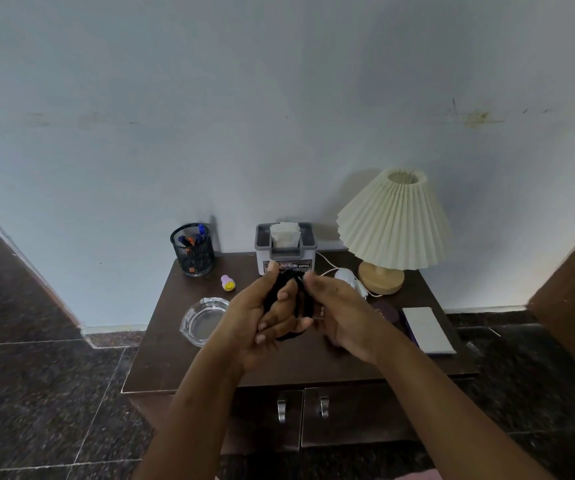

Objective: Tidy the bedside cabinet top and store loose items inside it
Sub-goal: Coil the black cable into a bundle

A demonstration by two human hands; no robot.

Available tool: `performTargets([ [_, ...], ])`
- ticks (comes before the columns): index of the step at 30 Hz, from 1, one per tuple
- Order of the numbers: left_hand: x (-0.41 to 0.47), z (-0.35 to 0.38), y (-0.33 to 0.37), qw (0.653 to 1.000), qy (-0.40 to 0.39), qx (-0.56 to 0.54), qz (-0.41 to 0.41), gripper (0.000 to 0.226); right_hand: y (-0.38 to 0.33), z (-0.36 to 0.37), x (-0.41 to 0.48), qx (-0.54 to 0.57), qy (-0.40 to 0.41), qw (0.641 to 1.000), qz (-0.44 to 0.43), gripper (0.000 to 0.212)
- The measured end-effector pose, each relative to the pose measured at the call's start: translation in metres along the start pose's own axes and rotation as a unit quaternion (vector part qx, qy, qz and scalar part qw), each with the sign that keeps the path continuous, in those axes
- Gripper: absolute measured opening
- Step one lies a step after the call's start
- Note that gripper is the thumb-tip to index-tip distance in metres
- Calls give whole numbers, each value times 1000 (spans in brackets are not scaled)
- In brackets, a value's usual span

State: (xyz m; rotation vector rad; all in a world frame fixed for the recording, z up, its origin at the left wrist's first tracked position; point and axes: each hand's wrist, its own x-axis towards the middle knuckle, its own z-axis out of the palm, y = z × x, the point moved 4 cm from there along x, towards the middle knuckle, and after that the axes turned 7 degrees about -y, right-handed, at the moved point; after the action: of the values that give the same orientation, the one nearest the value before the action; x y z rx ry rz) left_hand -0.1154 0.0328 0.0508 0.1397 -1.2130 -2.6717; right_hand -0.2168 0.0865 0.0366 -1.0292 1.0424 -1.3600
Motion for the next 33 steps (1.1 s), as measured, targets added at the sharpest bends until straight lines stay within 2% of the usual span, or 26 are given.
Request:
performTargets([
  [3, 0, -3, 2, 1000, 13, 17, 9, 48, 0, 1, -2, -43, 4, 999, -5, 32],
  [6, 1, -7, 1, 995, 44, 85, 3, 47, 3, -1, -2, -70, 27, 997, 9, 21],
  [10, 1, -12, 1, 986, 85, 146, -8, 47, 6, 0, -2, -76, 53, 996, 20, 28],
  [12, 0, -14, 4, 980, 103, 168, -4, 48, 8, 2, -1, -68, 62, 996, 19, 25],
  [17, -2, -22, 10, 966, 149, 209, 21, 49, 7, 9, -1, -86, 43, 995, 10, 25],
  [21, -1, -23, 10, 963, 176, 204, 26, 49, 2, 12, -4, -85, 19, 996, 7, 25],
  [27, -2, -26, 10, 970, 192, 147, 36, 48, -2, 17, -4, -50, 17, 998, -25, 14],
  [33, 0, -25, 6, 966, 214, 143, 31, 49, -9, 10, -8, -60, 85, 992, -77, 27],
])
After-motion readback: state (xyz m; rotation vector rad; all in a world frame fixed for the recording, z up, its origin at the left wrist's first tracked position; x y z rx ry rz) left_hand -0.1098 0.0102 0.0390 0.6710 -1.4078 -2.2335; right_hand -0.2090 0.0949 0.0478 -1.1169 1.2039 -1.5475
